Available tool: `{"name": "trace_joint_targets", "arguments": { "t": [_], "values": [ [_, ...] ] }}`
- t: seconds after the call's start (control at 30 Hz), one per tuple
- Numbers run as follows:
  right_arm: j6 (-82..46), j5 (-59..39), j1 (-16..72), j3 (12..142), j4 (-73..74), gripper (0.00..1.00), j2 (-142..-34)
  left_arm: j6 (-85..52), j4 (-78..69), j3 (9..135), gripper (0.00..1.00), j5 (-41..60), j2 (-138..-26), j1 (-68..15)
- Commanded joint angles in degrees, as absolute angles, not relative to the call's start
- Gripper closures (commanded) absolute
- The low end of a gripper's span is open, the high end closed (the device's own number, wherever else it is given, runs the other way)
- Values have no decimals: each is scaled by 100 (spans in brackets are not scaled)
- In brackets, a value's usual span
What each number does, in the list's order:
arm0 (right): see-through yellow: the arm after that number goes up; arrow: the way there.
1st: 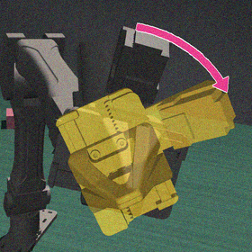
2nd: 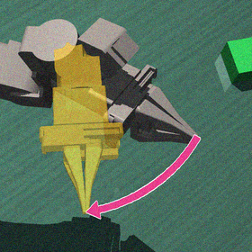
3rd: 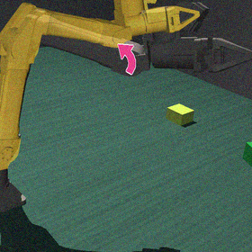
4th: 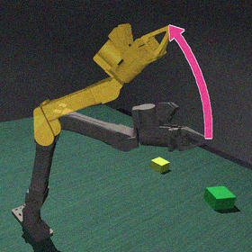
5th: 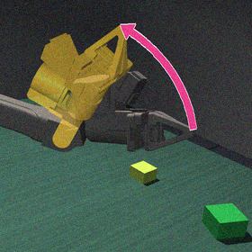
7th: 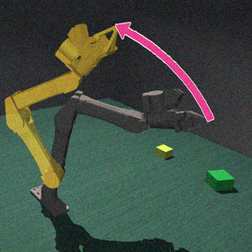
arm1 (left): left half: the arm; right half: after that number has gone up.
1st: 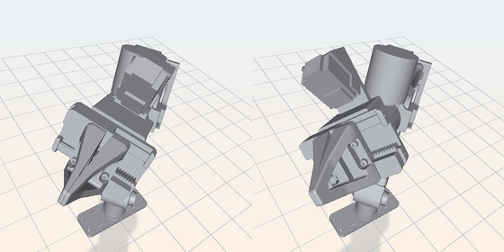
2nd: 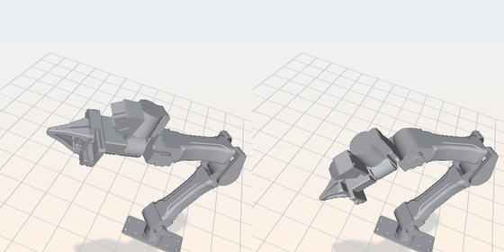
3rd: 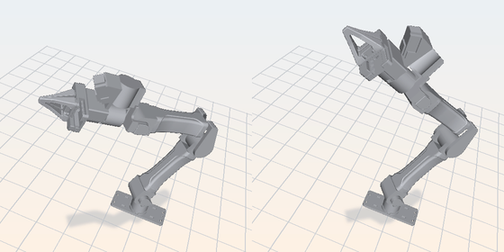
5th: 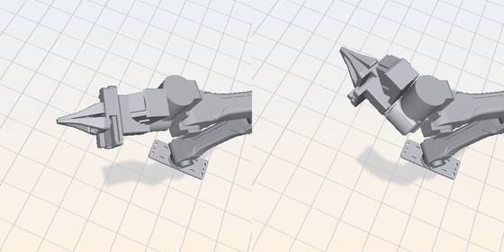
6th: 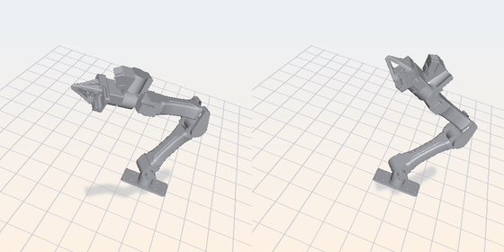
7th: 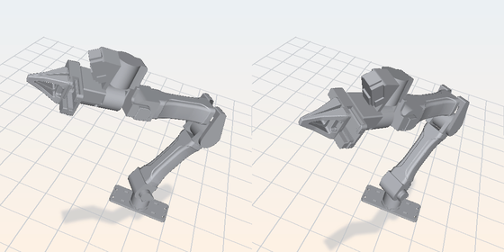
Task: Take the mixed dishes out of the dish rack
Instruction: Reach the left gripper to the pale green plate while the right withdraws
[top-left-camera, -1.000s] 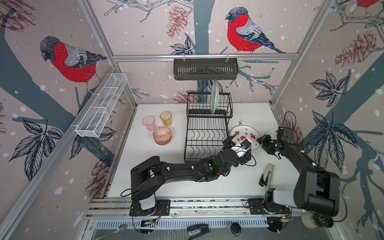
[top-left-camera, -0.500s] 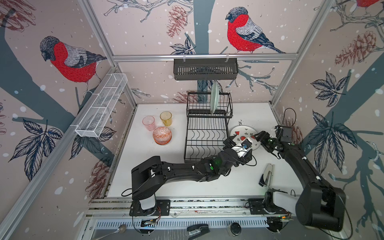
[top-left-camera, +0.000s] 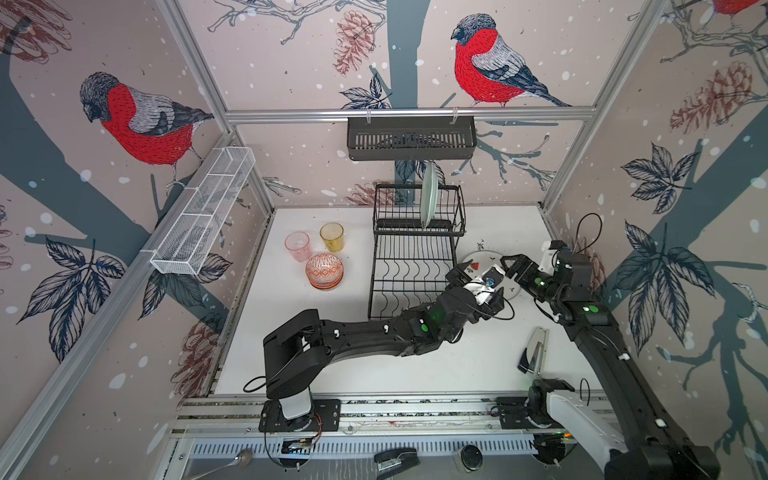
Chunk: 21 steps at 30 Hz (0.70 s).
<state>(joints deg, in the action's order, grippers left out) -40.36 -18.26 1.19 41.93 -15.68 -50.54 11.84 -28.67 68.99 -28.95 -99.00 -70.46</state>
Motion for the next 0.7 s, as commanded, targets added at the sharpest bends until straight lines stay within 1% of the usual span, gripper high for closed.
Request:
{"name": "trace_joint_targets", "arguments": {
  "t": [0.0, 0.13, 0.3, 0.43, 0.67],
  "values": [
    [-4011, -1793, 251, 4140, -1059, 14, -4925, 890, -2759, 7004, 2, -2788, -9727, -6849],
    [-3886, -1737, 452, 4243, -1023, 14, -4823, 587, -2753, 7011, 2, -2529, -9530, -6556],
    [-3828, -1618, 686, 4113, -740, 13, -4511, 819, -2482, 7330, 2, -2851, -9554, -6435],
    [-3772, -1582, 823, 3956, -475, 12, -4338, 658, -2087, 7645, 2, -3015, -9526, -6284],
    [-3693, -1528, 937, 3803, -393, 12, -4236, 71, -1461, 7979, 2, -2817, -9253, -5855]
  ]
}}
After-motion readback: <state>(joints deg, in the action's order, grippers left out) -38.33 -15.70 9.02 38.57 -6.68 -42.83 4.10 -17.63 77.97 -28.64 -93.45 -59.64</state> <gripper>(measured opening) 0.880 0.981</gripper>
